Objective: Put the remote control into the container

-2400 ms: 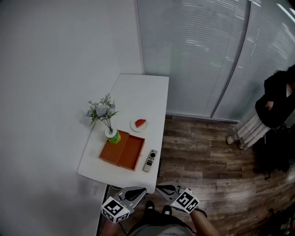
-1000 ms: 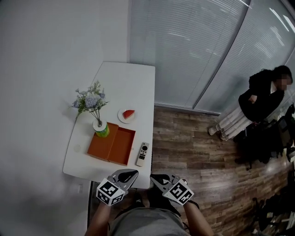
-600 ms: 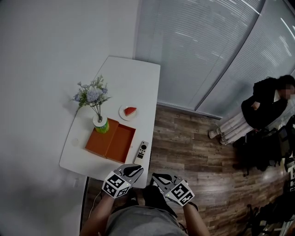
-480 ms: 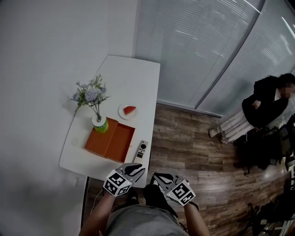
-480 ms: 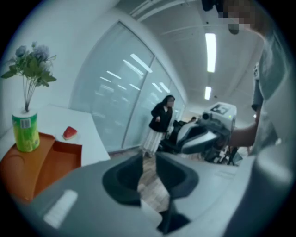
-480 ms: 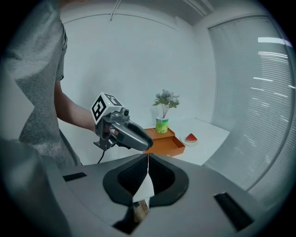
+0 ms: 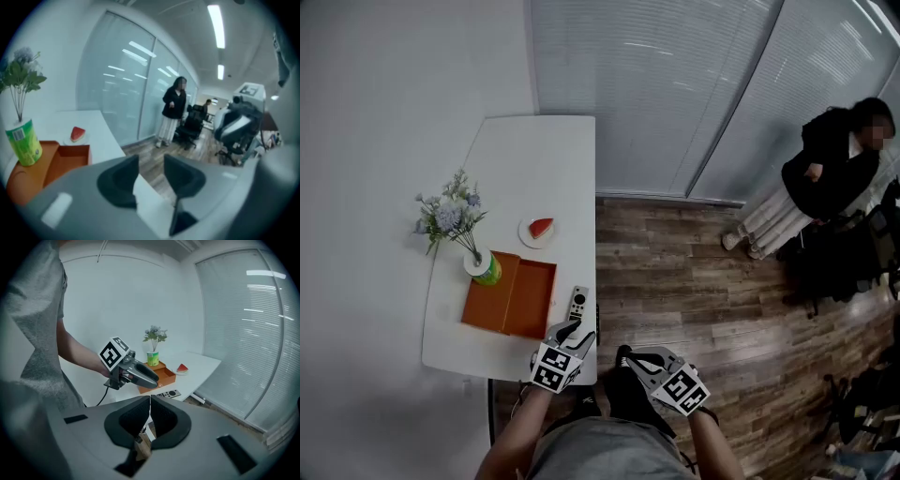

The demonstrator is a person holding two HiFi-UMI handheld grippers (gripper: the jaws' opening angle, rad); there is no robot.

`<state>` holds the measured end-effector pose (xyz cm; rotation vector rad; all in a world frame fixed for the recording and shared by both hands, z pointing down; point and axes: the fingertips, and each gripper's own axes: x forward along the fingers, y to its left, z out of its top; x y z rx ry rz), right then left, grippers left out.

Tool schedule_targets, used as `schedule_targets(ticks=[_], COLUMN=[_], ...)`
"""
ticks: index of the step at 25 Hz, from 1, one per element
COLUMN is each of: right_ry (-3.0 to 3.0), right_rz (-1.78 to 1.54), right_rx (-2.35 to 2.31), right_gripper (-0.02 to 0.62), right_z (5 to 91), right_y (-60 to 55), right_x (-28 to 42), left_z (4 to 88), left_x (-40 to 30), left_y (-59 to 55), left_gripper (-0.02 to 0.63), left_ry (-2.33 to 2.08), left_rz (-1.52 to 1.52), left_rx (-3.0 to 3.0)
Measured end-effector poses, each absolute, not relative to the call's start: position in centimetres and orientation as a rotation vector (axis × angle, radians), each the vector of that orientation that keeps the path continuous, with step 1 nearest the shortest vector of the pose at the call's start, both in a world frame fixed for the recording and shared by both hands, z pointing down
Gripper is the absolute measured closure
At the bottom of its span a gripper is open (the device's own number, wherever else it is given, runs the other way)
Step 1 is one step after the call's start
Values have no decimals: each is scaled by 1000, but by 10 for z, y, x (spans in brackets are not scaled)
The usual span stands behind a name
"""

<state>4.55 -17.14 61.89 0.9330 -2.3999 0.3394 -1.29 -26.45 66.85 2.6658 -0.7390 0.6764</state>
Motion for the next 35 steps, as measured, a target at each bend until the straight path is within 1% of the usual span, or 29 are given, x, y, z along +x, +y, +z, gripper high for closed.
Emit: schedule_targets(ticks=[2, 3, 9, 13, 17, 19, 21, 25, 35], right_ry=[-2395, -2393, -2387, -2377, -2374, -2374, -2377, -2389, -2391], right_rz=[363, 372, 420, 474, 511, 519, 523, 524, 539], right_rx=[954, 963, 1011, 1034, 1045, 1046, 1038, 1010, 973], right_gripper=[578, 578, 578, 578, 578, 578, 578, 578, 578], right_z=[621, 622, 630, 640, 648, 651, 653, 655, 660], right_y=[-170, -170, -170, -167, -169, -173, -177, -182, -180], right_x=[53, 57, 74, 88, 99, 103, 106, 107, 110], left_z=[678, 682, 716, 735, 753, 762, 770, 783, 808], left_x=[-10, -9, -14, -18, -20, -19, -17, -16, -18], left_y=[-274, -279, -304, -313, -323, -326, -326, -331, -340], left_gripper=[437, 417, 373, 371, 366, 338, 330, 321, 322], left_ry=[-803, -838, -1005, -1095, -1154, -1155, -1144, -1168, -1174], left_rz=[738, 769, 895, 929, 1028, 1060, 1075, 1100, 1136], left_rx=[2628, 2607, 2445, 2290, 2241, 2216, 2181, 2152, 2052])
